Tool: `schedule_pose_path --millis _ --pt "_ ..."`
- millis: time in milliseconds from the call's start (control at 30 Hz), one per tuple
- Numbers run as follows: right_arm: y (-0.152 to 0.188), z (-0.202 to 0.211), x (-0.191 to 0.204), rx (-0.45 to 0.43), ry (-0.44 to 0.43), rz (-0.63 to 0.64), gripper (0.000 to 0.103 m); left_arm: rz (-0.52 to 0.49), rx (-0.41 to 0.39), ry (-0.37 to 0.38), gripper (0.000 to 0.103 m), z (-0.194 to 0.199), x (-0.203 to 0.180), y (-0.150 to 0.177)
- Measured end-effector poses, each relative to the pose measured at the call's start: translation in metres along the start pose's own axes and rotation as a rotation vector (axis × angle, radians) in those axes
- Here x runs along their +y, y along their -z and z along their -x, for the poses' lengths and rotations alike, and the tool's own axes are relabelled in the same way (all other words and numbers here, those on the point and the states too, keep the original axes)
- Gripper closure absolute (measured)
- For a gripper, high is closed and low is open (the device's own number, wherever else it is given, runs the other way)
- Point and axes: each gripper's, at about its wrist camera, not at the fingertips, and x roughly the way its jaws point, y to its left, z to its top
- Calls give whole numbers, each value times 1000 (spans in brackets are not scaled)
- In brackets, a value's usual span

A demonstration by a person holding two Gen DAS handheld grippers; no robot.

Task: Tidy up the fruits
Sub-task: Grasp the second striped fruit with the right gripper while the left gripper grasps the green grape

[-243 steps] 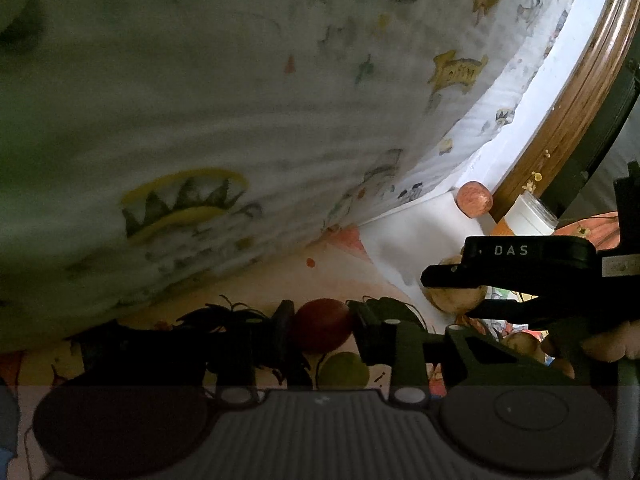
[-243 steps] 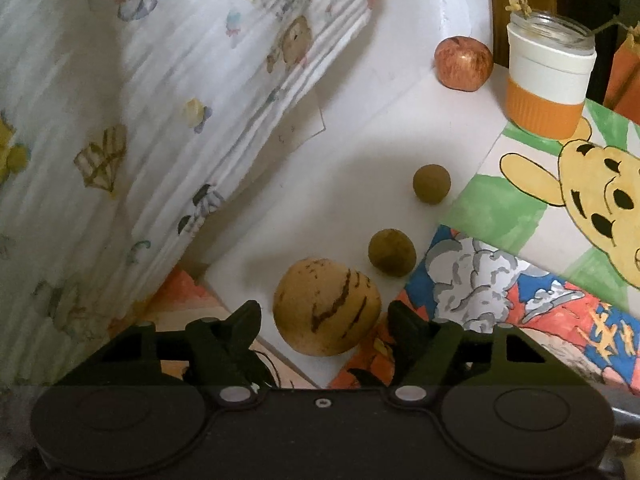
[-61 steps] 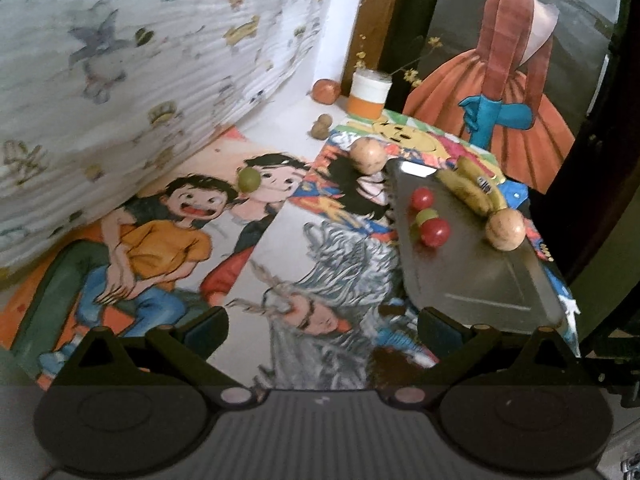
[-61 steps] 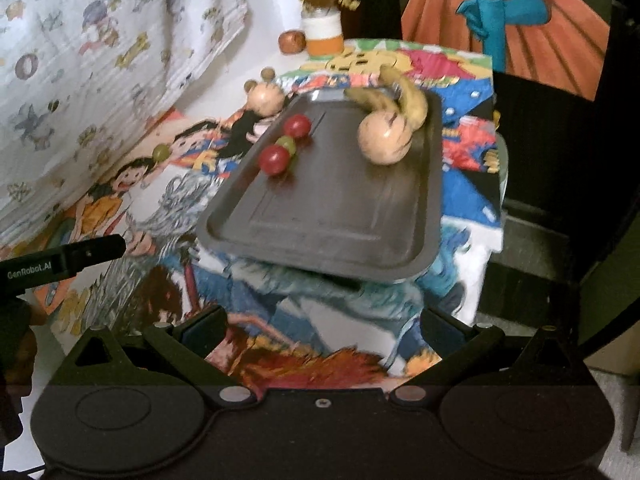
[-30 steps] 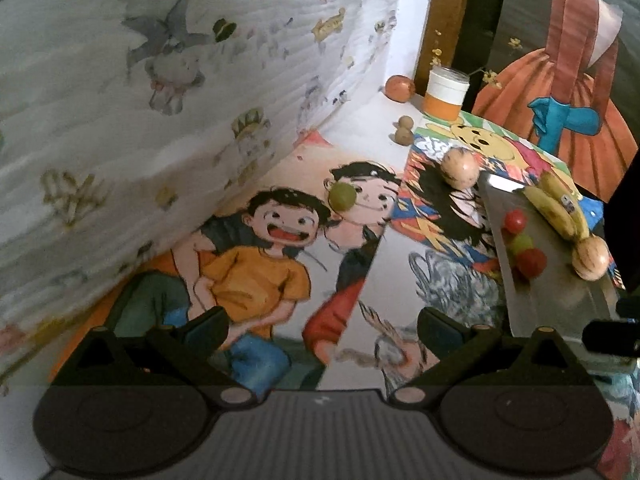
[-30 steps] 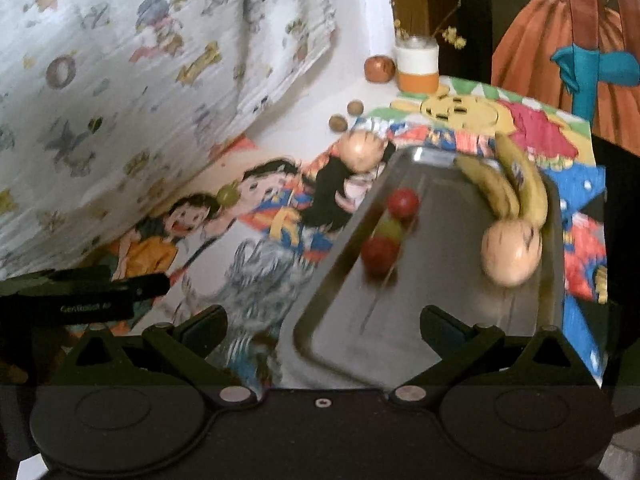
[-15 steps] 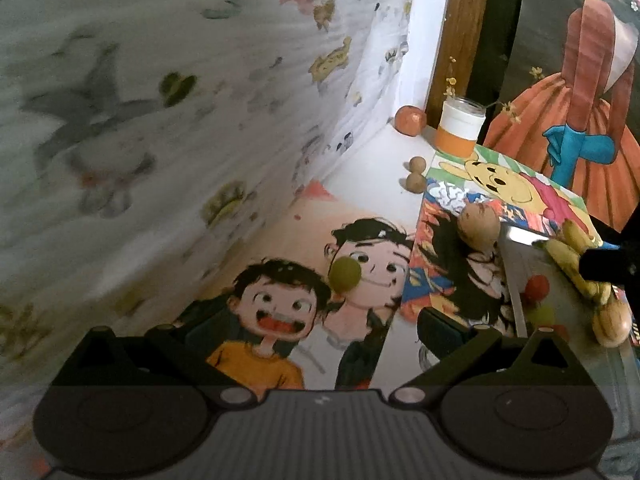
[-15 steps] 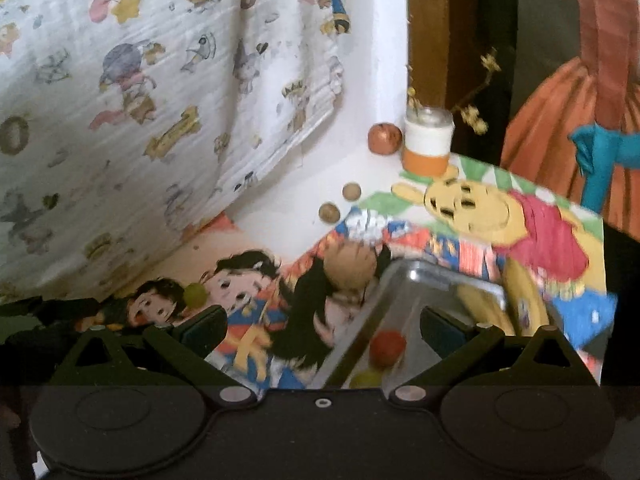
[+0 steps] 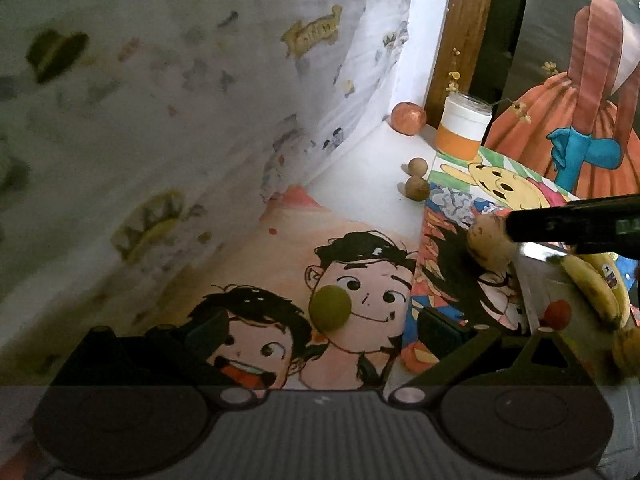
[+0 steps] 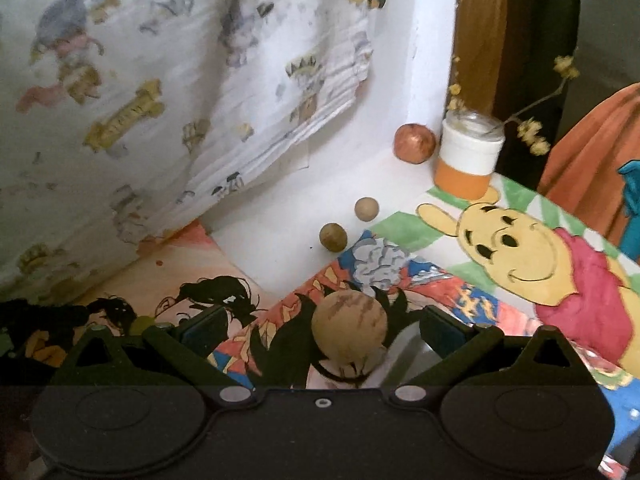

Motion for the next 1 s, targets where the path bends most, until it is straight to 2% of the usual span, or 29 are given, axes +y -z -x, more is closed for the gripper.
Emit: schedule_pose_path --millis 167,533,833,1000 --pt "2 -25 -8 24 -1 -21 7 3 -5 5 13 -10 -2 3" --pt "9 -53 -17 72 -11 -39 18 -2 -13 3 38 -19 -8 4" --pt "13 -62 -16 75 -40 -72 27 2 -19 2 53 -21 -8 3" --pt "14 -63 -15 72 -46 -77 37 0 -21 5 63 -23 -10 2"
